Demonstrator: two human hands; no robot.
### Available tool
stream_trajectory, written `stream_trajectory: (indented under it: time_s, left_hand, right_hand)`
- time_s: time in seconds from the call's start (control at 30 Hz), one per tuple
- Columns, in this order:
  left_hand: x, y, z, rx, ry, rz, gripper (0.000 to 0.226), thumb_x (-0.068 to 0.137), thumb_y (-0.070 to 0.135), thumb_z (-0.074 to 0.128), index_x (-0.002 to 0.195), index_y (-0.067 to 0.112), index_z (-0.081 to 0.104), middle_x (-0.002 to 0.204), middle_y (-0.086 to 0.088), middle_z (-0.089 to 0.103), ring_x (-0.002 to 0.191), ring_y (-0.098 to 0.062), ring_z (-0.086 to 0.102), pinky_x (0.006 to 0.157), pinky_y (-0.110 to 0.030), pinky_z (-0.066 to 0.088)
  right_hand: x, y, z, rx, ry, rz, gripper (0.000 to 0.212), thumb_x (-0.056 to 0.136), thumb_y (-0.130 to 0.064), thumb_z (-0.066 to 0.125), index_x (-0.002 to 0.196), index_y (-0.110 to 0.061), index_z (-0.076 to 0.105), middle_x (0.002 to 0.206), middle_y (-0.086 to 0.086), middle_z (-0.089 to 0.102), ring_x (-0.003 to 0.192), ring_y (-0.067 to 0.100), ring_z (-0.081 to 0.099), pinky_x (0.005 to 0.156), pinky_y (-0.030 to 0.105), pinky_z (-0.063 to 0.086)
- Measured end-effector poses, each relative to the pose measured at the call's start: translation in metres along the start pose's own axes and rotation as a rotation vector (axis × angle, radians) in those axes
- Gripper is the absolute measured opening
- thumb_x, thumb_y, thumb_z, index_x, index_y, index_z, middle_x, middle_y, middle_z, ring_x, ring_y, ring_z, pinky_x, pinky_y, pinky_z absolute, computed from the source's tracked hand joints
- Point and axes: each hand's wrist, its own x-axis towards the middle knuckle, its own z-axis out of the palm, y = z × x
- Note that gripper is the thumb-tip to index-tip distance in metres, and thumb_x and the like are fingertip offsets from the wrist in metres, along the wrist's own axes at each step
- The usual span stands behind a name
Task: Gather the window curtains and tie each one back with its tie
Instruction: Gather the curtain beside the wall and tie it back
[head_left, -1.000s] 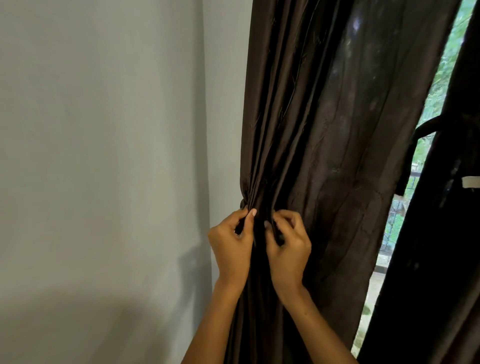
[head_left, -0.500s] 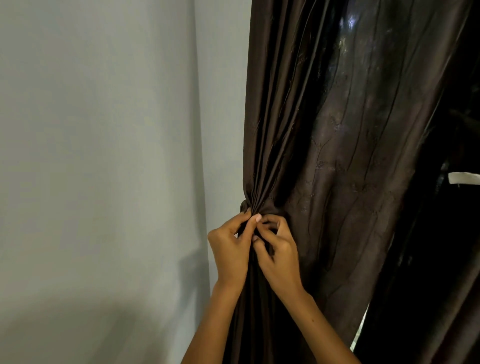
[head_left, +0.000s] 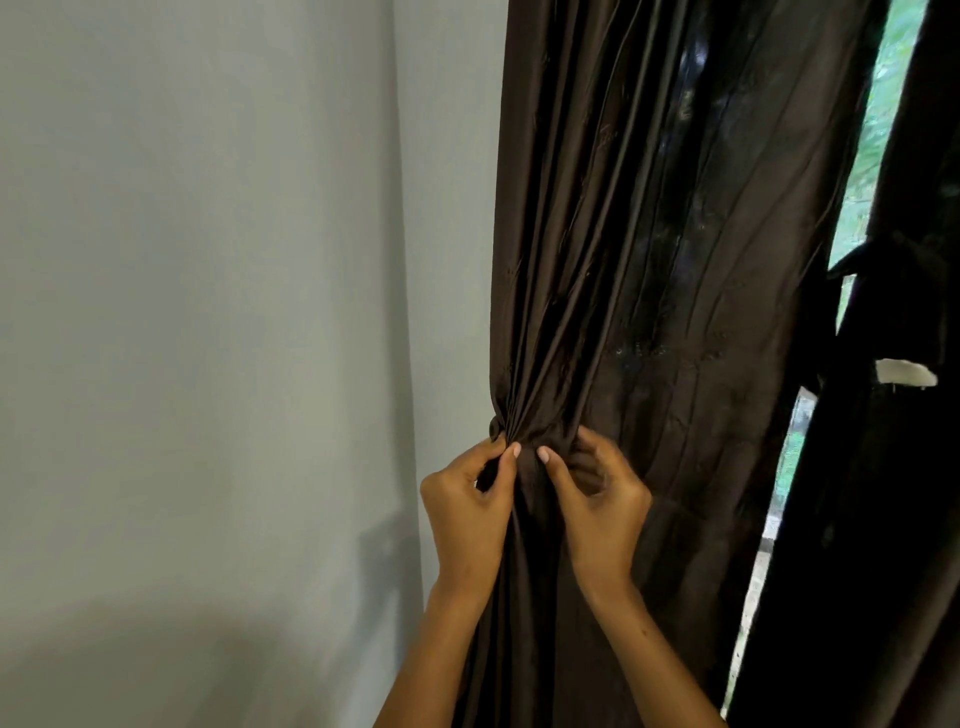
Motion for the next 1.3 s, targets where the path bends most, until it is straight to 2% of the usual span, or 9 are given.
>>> stream_trajectory:
  time_s: [0.2, 0.37, 0.57, 0.73, 0.87, 1.0, 1.1, 1.17, 1.3]
  left_hand:
    - [0.001, 0.000, -0.001, 0.059, 0.011, 0.044, 0.027, 0.083, 0.007, 0.071, 0.105, 0.023, 0.067, 0.090, 0.025, 0.066, 0.084, 0.009, 0.066, 0.075, -0.008, 0.050]
    - [-0.003, 0.001, -0.002, -0.022, -0.019, -0.005, 0.022, 0.085, 0.016, 0.068, 0.106, 0.024, 0.067, 0.091, 0.028, 0.066, 0.086, 0.005, 0.067, 0.076, -0.013, 0.053]
    - [0.005, 0.000, -0.002, 0.011, -0.026, -0.078, 0.018, 0.079, 0.023, 0.076, 0.097, 0.019, 0.075, 0.080, 0.016, 0.072, 0.072, 0.000, 0.069, 0.067, -0.018, 0.054]
    - [0.008, -0.005, -0.004, 0.065, 0.014, -0.055, 0.011, 0.083, 0.019, 0.073, 0.093, 0.015, 0.075, 0.076, 0.020, 0.068, 0.068, -0.004, 0.068, 0.065, -0.016, 0.053]
    - [0.005, -0.005, -0.004, 0.062, 0.019, -0.044, 0.013, 0.083, 0.019, 0.073, 0.094, 0.013, 0.075, 0.081, 0.014, 0.070, 0.075, 0.002, 0.068, 0.070, -0.011, 0.052]
    - [0.006, -0.006, -0.005, 0.066, 0.022, -0.031, 0.014, 0.082, 0.017, 0.073, 0.094, 0.011, 0.075, 0.082, 0.011, 0.071, 0.077, 0.003, 0.068, 0.071, -0.009, 0.050]
    - [0.004, -0.006, -0.005, 0.039, 0.019, -0.040, 0.015, 0.082, 0.015, 0.074, 0.096, 0.009, 0.075, 0.081, 0.014, 0.070, 0.076, 0.002, 0.068, 0.070, -0.007, 0.049]
    - [0.003, -0.006, -0.004, 0.020, 0.019, -0.037, 0.014, 0.082, 0.014, 0.073, 0.096, 0.011, 0.075, 0.081, 0.016, 0.070, 0.075, 0.001, 0.069, 0.069, -0.009, 0.050]
    - [-0.001, 0.000, -0.002, 0.015, -0.003, 0.010, 0.021, 0.083, 0.014, 0.072, 0.102, 0.024, 0.069, 0.082, 0.027, 0.066, 0.074, 0.002, 0.068, 0.067, -0.010, 0.051]
  right_hand:
    - [-0.015, -0.014, 0.009, -0.105, 0.016, -0.229, 0.034, 0.077, 0.008, 0.071, 0.109, -0.002, 0.068, 0.093, 0.002, 0.060, 0.070, 0.006, 0.057, 0.068, 0.014, 0.051]
    - [-0.025, -0.015, 0.019, -0.053, -0.128, -0.160, 0.053, 0.080, 0.015, 0.063, 0.128, -0.006, 0.058, 0.102, 0.004, 0.057, 0.082, 0.009, 0.057, 0.078, 0.014, 0.050]
    - [-0.021, -0.006, 0.015, 0.005, -0.288, -0.105, 0.040, 0.081, 0.012, 0.060, 0.117, -0.005, 0.066, 0.106, 0.005, 0.057, 0.093, 0.010, 0.060, 0.077, 0.025, 0.054]
    - [-0.019, 0.003, 0.003, -0.184, -0.036, -0.155, 0.041, 0.083, -0.006, 0.067, 0.122, -0.018, 0.065, 0.147, 0.012, 0.033, 0.138, 0.024, 0.031, 0.113, 0.036, 0.031]
    - [-0.001, 0.006, 0.002, -0.226, 0.087, 0.113, 0.099, 0.078, -0.053, 0.070, 0.152, -0.022, 0.012, 0.161, 0.008, -0.007, 0.147, 0.021, -0.008, 0.117, 0.050, 0.005]
    - [0.010, 0.006, -0.001, 0.149, -0.009, 0.207, 0.105, 0.074, -0.053, 0.073, 0.152, -0.029, 0.007, 0.156, 0.002, 0.027, 0.140, 0.000, 0.027, 0.115, 0.026, 0.029]
    - [0.005, 0.006, 0.002, 0.106, 0.008, 0.078, 0.065, 0.086, -0.027, 0.071, 0.142, -0.020, 0.040, 0.118, -0.001, 0.067, 0.106, 0.003, 0.063, 0.086, 0.021, 0.053]
    - [-0.005, 0.009, 0.004, -0.103, 0.057, -0.126, 0.032, 0.089, -0.009, 0.063, 0.121, -0.008, 0.062, 0.088, -0.003, 0.071, 0.074, -0.005, 0.060, 0.065, 0.011, 0.047]
    - [-0.025, -0.001, 0.016, -0.288, -0.104, -0.179, 0.067, 0.073, 0.019, 0.057, 0.134, -0.007, 0.053, 0.116, 0.004, 0.068, 0.079, 0.008, 0.068, 0.066, 0.005, 0.040]
